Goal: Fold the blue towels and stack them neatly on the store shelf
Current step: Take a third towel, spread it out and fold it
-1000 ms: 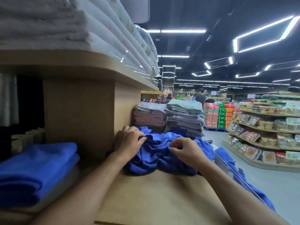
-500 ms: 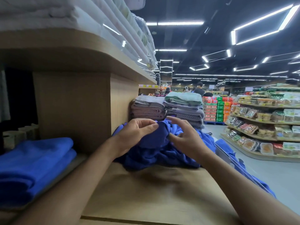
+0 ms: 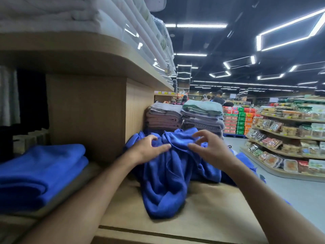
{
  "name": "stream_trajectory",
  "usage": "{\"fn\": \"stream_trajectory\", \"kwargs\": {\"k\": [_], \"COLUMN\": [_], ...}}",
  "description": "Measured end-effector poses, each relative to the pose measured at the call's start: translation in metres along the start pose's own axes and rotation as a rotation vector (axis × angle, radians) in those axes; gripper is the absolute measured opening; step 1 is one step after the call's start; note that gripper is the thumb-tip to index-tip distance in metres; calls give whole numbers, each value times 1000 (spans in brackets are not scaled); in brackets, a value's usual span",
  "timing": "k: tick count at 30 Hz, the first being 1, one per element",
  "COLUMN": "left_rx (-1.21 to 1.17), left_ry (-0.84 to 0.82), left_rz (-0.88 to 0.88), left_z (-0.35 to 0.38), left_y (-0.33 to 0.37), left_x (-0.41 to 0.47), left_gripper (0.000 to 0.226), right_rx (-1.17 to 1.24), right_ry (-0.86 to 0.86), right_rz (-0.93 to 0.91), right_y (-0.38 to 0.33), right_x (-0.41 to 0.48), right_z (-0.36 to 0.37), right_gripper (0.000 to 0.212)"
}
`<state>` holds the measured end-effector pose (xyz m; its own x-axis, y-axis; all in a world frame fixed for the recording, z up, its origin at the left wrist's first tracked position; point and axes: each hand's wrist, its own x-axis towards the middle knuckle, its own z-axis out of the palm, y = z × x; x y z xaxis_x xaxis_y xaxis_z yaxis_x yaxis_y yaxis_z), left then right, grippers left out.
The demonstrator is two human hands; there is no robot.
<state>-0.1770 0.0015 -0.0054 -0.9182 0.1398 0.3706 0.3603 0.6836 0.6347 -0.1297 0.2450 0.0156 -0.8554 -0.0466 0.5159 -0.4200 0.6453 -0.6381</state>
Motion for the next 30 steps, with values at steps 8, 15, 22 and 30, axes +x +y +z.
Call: {"fn": "stream_trajectory", "kwargs": {"k": [8, 15, 22, 30], "left_rx": [-86, -472, -484, -77], "left_ry": [104, 367, 296, 151], "left_rz": [145, -107, -163, -70], "left_z": [-2, -20, -19, -18], "left_y": [-1, -9, -4, -5], "left_x": [5, 19, 13, 3], "left_gripper": [9, 23, 25, 26], "right_rx": [141, 1234, 239, -239], "right_ry": [123, 437, 696, 313], "right_rz": [-10, 234, 359, -169], "right_y": [0, -11, 8, -7], "right_x": [3, 3, 9, -2], "right_z": [5, -34, -47, -7], "right_gripper": [19, 17, 84, 36]}}
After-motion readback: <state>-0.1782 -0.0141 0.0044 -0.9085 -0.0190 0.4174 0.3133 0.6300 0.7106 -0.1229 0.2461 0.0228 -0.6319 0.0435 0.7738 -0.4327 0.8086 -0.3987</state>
